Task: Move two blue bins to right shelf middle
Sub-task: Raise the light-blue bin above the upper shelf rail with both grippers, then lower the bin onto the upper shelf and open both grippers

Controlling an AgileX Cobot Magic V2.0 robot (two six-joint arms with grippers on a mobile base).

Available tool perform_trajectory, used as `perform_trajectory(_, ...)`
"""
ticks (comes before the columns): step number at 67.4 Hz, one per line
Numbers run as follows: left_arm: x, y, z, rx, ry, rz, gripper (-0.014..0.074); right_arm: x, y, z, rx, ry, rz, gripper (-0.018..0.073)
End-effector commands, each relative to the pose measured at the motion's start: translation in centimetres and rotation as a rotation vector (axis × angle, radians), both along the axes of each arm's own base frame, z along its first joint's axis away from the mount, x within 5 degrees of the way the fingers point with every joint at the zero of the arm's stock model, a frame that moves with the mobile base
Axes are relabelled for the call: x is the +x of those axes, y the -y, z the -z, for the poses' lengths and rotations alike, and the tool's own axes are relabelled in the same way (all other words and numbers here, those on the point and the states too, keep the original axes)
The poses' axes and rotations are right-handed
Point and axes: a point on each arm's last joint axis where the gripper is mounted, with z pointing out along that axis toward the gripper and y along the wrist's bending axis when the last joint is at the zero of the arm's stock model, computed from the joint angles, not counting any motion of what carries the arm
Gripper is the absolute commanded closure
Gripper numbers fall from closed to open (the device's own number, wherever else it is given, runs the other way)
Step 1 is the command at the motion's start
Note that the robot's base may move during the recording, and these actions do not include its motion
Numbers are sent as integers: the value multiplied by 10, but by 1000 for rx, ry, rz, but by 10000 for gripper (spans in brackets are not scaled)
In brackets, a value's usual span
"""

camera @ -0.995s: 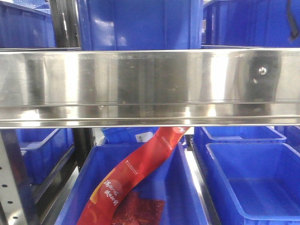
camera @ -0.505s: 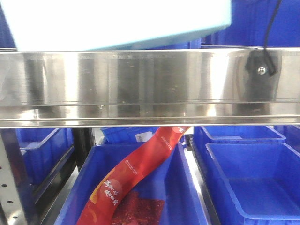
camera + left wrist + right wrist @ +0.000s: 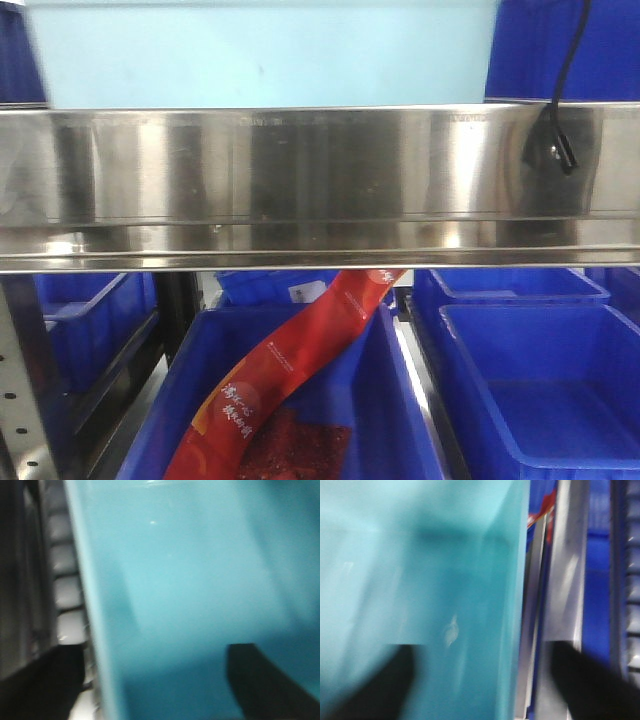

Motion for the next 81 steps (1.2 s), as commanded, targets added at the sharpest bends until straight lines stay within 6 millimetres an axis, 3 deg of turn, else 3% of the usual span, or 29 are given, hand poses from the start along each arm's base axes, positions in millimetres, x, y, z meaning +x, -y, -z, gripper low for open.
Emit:
perform_trajectory(1,-3,2,-10,-26,44,11,10,1,3,-5,-14,42,16,-13)
perform_trajectory(17,-18,-2,-33,-71,112,12,0,-16,16,-33,-36,125,37,0)
perform_trajectory(26,-40,-10,-60,-98,189,13,88,-34,23,-56,-12,180,39,57)
perform_trajectory(33,-63,-18,-83,-120,266,12,304,-47,29,-71,5,218,41,244)
perform_trajectory(43,-90,-30,-106,-133,361,3,697,-58,35,-81,-1,245,40,677)
perform_trajectory(46,-97,-33,-109,-135,383,0,707,-60,36,-78,-14,236,43,724)
perform_trajectory(53,-109,-41,-103,-110,411,-15,707,-64,40,-65,-51,201,47,721)
perform_trajectory(64,-125,-48,-71,-100,412,-34,707,-70,43,-33,-50,233,35,721)
perform_trajectory(81,-163,-65,-27,-124,536,-61,707,-108,59,16,-49,360,7,721)
